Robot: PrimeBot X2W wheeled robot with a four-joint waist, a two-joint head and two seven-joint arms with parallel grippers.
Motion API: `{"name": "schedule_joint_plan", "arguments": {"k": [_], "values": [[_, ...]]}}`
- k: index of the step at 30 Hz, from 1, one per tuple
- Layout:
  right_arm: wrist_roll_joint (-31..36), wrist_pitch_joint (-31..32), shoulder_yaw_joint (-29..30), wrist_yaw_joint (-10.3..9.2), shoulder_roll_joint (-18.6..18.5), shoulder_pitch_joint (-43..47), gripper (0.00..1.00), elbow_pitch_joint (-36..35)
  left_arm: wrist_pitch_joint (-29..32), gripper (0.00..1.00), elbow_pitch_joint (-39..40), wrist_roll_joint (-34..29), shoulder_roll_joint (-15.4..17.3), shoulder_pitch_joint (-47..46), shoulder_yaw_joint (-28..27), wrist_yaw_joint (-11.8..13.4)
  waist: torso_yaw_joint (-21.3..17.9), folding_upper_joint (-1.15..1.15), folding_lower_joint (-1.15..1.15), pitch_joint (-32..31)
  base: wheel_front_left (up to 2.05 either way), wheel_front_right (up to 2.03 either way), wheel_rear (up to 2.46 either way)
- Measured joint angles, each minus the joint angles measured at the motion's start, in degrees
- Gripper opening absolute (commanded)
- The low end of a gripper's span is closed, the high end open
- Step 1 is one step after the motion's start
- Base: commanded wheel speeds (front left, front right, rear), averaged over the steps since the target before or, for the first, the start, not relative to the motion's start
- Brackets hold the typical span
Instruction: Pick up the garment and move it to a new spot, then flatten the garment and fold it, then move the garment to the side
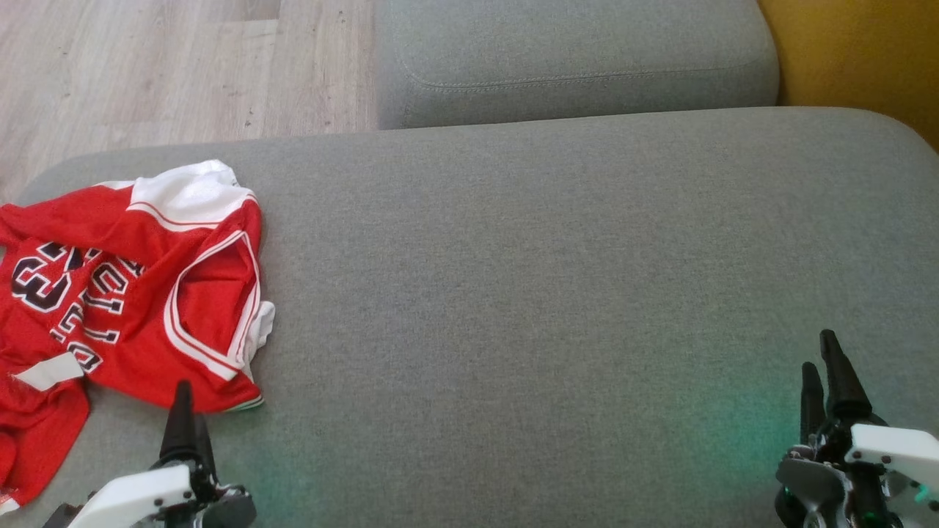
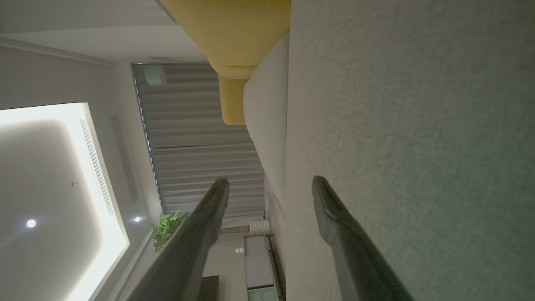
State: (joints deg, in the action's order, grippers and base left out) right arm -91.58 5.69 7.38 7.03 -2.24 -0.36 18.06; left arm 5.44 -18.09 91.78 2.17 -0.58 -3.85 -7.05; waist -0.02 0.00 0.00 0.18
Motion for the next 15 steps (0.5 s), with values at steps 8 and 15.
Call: {"name": "schedule_joint_plan", "arguments": {"k": [8, 15], "values": [[5.32, -1.23, -0.63, 0.00, 0.00, -0.21, 1.00, -0.78, -1.09, 1.00, 0.33, -2.55, -0.03, -0.20, 0.20, 0.04, -0.04, 0.00, 0.00, 0.02, 0.00, 0.00, 0.00], [13.60, -2.70, -1.64, 0.00, 0.00, -0.20, 1.00, -2.56, -2.58, 1.00, 1.03, -8.82, -0.03, -0.15, 0.59, 1.34, -0.08, 0.00, 0.00, 0.08, 0.00, 0.00, 0.00]]}}
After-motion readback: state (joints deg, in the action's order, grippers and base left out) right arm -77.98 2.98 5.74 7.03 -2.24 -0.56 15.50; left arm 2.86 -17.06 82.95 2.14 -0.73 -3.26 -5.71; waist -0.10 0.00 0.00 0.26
